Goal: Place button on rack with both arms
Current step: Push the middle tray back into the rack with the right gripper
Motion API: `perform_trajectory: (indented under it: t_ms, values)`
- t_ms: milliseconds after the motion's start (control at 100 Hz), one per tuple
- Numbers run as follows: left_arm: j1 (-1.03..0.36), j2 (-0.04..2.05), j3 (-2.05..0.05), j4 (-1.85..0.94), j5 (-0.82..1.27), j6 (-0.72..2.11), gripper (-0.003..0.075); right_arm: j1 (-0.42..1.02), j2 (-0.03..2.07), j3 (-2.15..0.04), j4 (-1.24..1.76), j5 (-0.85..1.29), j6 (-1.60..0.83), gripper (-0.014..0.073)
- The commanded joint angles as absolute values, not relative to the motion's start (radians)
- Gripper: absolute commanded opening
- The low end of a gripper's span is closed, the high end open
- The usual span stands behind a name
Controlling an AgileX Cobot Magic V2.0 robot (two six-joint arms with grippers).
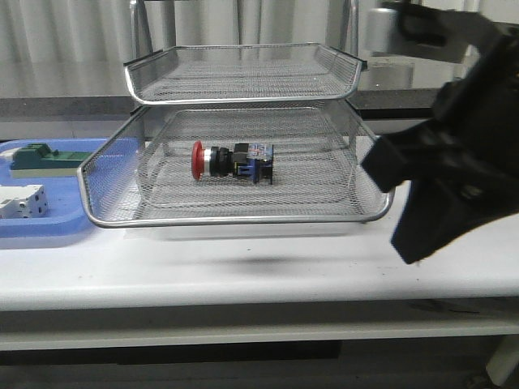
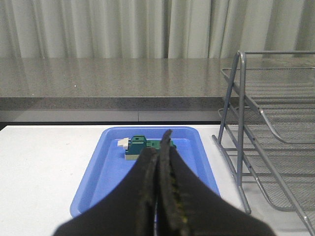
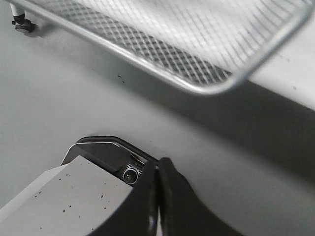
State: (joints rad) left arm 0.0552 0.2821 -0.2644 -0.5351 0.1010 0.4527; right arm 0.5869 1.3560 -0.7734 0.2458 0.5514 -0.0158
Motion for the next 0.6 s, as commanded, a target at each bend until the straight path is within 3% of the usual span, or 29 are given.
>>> perform_trajectory:
  t_ms: [0, 310, 590]
  values:
    - [0.052, 0.289, -0.293, -0.549, 0.039, 0.443, -0.002, 0.625, 1.392, -0.85, 0.254, 0.491, -0.03, -0.0064]
    - [0.052, 0.289, -0.293, -0.549, 0.039, 0.443, -0.002, 0.733, 1.562, -0.983, 0.227, 0.487, -0.03, -0.0064]
    - [0.052, 0.289, -0.293, -0.549, 0.039, 0.443, -0.002, 0.737, 1.648, -1.071, 0.157, 0.486, -0.03, -0.0064]
